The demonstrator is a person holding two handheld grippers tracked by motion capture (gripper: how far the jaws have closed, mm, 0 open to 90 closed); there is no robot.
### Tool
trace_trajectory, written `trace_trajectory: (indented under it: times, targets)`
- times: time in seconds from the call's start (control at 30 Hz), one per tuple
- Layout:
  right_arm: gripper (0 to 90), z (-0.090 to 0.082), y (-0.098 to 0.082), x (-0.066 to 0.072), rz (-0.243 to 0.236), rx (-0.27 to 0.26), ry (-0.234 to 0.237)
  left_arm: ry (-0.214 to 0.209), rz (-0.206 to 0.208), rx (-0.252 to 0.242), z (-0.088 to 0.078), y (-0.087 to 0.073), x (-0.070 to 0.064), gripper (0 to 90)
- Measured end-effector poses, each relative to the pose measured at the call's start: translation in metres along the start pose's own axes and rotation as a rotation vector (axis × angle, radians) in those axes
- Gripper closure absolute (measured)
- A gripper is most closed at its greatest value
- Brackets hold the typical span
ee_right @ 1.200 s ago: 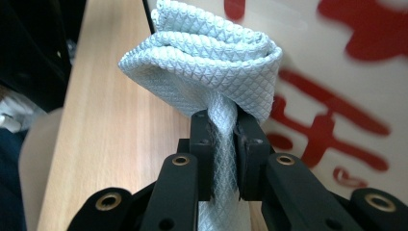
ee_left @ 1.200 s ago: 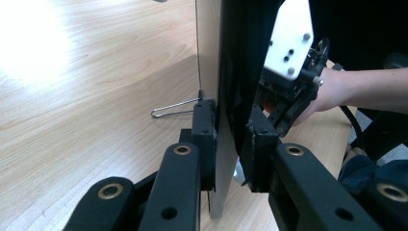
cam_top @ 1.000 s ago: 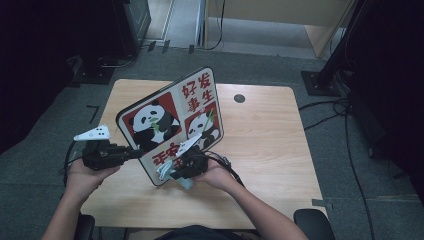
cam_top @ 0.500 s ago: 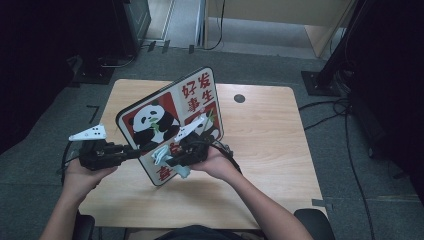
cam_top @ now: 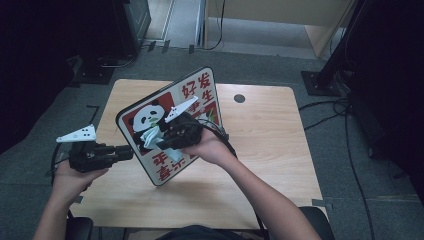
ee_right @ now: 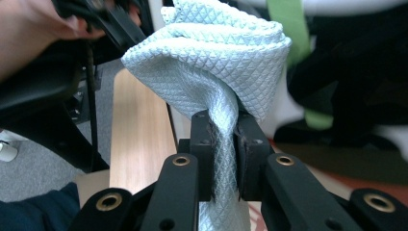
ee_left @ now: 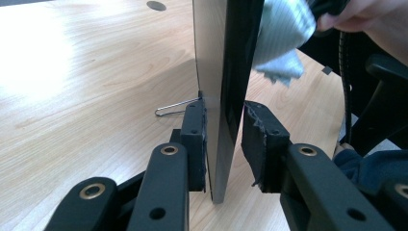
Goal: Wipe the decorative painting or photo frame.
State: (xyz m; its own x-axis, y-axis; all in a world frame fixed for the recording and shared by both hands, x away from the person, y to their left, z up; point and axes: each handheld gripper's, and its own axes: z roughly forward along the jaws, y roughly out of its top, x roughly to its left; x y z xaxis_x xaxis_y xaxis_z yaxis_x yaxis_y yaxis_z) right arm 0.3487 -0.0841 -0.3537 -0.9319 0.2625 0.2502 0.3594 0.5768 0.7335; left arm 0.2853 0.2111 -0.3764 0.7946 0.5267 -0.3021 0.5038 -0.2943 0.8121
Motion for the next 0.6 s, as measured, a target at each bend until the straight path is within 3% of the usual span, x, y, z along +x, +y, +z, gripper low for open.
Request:
trace_trajectory:
  times: [0.4,0.6]
  targets:
    - [80.6,-0.014,0.052,0.021,-0.069,-0.043,0.000,0.012,-0.033,-0.010,-0.003,0.001,0.012,79.0]
    - [80.5,-0.013,0.071,0.031,-0.103,-0.044,-0.002,0.011,-0.022,-0.018,0.000,0.006,0.016,82.6]
